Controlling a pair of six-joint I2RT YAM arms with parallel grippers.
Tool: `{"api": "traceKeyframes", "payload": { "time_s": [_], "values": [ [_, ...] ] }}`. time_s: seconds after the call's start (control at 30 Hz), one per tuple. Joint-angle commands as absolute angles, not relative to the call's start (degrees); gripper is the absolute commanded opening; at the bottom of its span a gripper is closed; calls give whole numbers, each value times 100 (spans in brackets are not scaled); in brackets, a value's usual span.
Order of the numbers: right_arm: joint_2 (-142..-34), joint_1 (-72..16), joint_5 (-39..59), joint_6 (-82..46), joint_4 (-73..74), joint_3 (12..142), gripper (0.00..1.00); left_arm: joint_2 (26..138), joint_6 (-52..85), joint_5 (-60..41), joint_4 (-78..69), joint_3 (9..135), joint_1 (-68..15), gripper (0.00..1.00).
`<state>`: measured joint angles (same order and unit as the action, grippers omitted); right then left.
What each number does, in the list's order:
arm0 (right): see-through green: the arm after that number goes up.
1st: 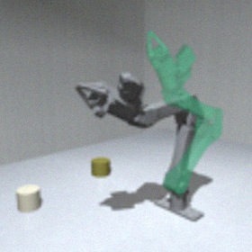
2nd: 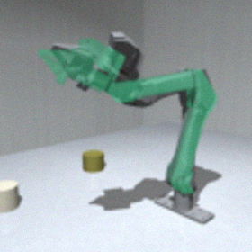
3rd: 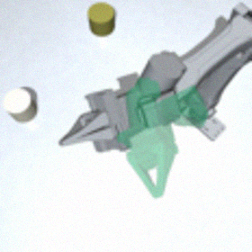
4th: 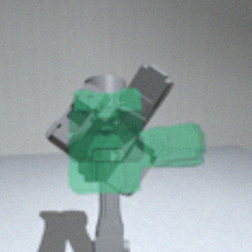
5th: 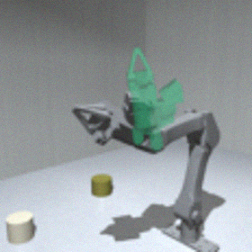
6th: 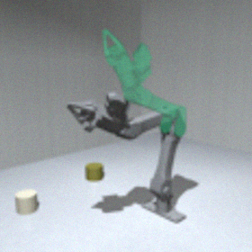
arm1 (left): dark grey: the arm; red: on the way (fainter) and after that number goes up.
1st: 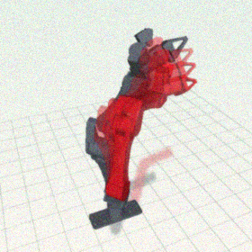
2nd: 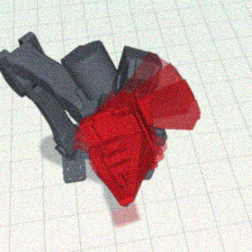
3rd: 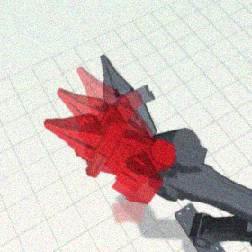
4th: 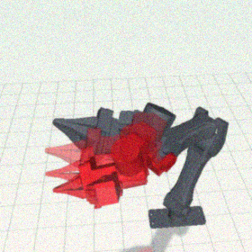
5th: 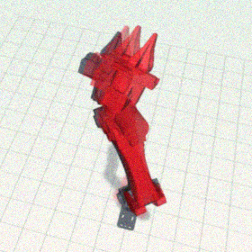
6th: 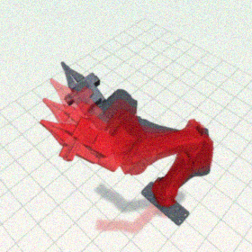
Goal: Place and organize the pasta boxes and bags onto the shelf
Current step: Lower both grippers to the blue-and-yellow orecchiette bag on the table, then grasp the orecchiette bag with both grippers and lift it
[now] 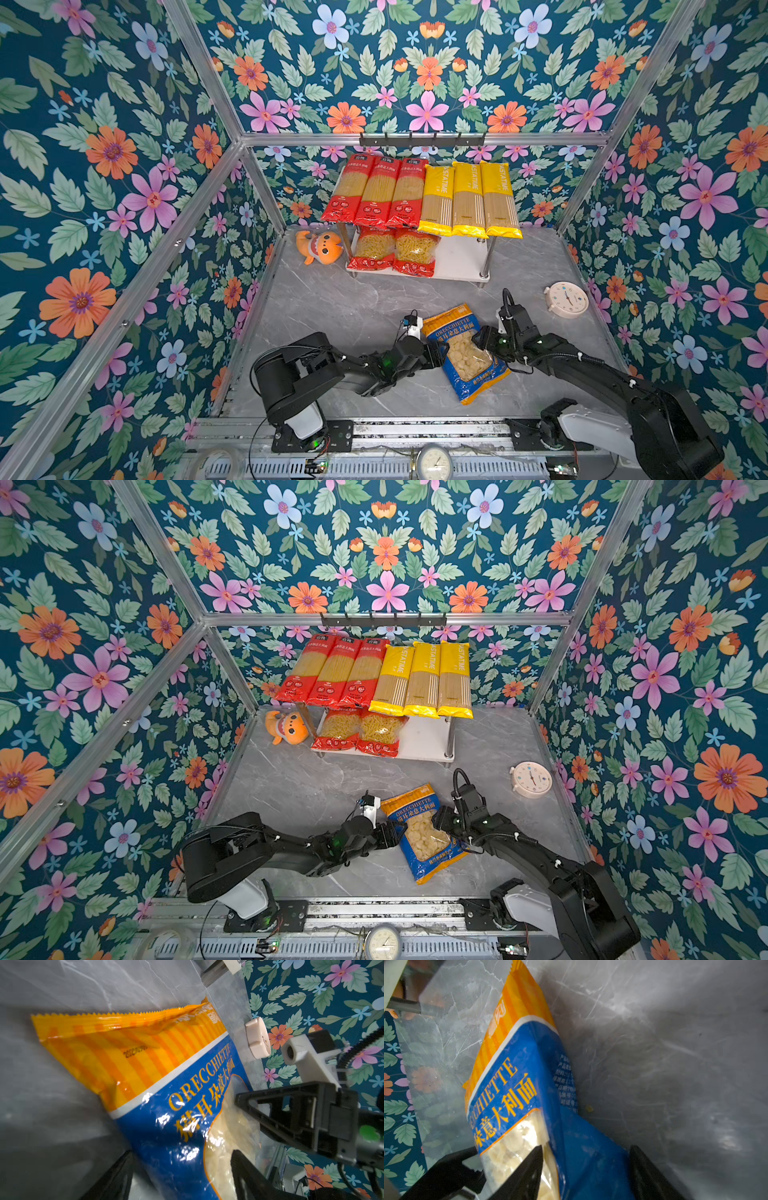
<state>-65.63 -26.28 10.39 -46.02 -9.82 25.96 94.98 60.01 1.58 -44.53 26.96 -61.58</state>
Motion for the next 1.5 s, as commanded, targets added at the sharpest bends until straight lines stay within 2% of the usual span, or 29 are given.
{"api": "traceKeyframes", "payload": {
  "time_s": [0.0, 0.2, 0.33, 0.43, 0.57, 0.67, 0.77, 0.97, 1.1, 1.17, 1.27, 1.47],
  "values": [
    [-6622, -2781, 1223, -5115, -619, 2573, 66, 9711, 5792, -182, -4798, 2929, -5890, 75],
    [-6456, -2817, 1972, -5469, -72, 2630, 66, 9683, 5289, -721, -4478, 3552, -5123, 73],
    [-6019, -2470, 2072, -5201, -737, 2748, 69, 9276, 4737, -773, -3617, 3803, -5041, 73],
    [-5777, -2123, 1686, -4560, -1823, 3012, 71, 9053, 4671, -792, -3212, 3608, -5012, 74],
    [-5556, -2110, 905, -4087, -2861, 3385, 72, 8767, 4942, -984, -3067, 3166, -4957, 73],
    [-5605, -2204, 1071, -4135, -2676, 3322, 77, 8549, 4880, -999, -2726, 3051, -4957, 74],
    [-5733, -2778, 723, -4257, -2031, 3189, 79, 8668, 4827, -1295, -2910, 3043, -4964, 74],
    [-6652, -3136, 968, -4545, -993, 3191, 62, 9356, 4868, -1597, -3026, 3496, -5279, 70],
    [-7039, -3356, 1004, -4535, -538, 3151, 42, 9651, 4982, -1636, -3322, 3648, -5427, 63],
    [-7054, -3366, 1046, -4568, -459, 3113, 32, 9737, 5001, -1660, -3338, 3700, -5475, 57],
    [-6876, -3361, 944, -4552, -511, 3042, 22, 9692, 5034, -1616, -3331, 3653, -5484, 48],
    [-6467, -3366, 877, -4526, -473, 2923, 10, 9645, 5028, -1604, -3404, 3615, -5484, 25]
  ]
}}
